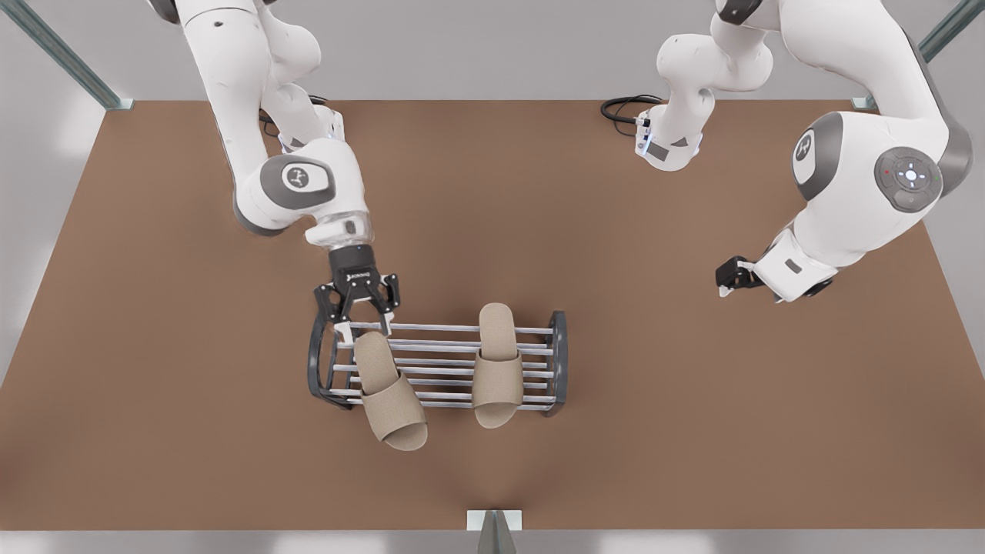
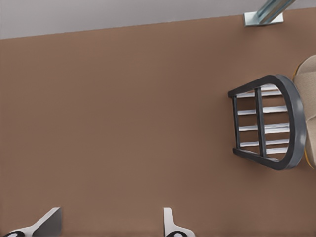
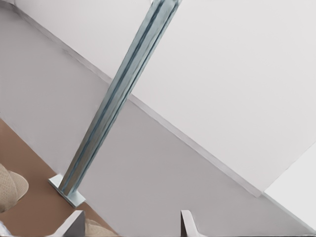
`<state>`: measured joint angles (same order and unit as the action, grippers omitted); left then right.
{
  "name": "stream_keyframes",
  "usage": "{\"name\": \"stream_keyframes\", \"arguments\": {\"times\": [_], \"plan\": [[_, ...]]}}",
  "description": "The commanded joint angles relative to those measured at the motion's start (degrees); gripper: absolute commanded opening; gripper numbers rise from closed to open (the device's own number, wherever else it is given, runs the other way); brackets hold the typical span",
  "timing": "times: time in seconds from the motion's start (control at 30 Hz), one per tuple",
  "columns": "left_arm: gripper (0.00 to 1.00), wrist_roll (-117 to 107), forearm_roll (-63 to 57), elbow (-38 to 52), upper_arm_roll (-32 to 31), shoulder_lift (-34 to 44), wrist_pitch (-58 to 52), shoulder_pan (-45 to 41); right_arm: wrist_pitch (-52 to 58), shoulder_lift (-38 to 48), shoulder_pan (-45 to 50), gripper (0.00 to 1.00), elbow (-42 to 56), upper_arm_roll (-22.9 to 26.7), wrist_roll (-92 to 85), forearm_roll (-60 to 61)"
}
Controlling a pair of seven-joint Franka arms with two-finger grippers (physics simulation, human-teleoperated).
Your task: Place the right shoe on the shoe rack with the right arm, and place the left shoe on the shoe rack with the left arm
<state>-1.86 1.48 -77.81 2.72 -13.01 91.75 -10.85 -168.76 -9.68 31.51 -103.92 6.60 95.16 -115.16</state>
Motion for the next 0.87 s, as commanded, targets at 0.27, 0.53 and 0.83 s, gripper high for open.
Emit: {"name": "stream_keyframes", "arguments": {"times": [0.27, 0.53, 0.83], "plan": [[1.00, -0.95, -0.33, -0.06, 0.00, -0.09, -0.78, 0.04, 63.11, 6.34, -22.63, 1.00, 7.59, -1.77, -84.07, 109.80], [1.00, -1.31, -0.33, 0.03, 0.00, -0.79, -0.78, 0.04, 64.26, 5.20, -26.85, 1.00, 7.06, 1.13, -92.08, 114.90], [1.00, -1.31, -0.33, 0.03, 0.00, -1.50, -0.78, -0.04, 66.02, -3.68, -26.59, 1.00, 14.44, 0.25, -93.05, 115.78]]}}
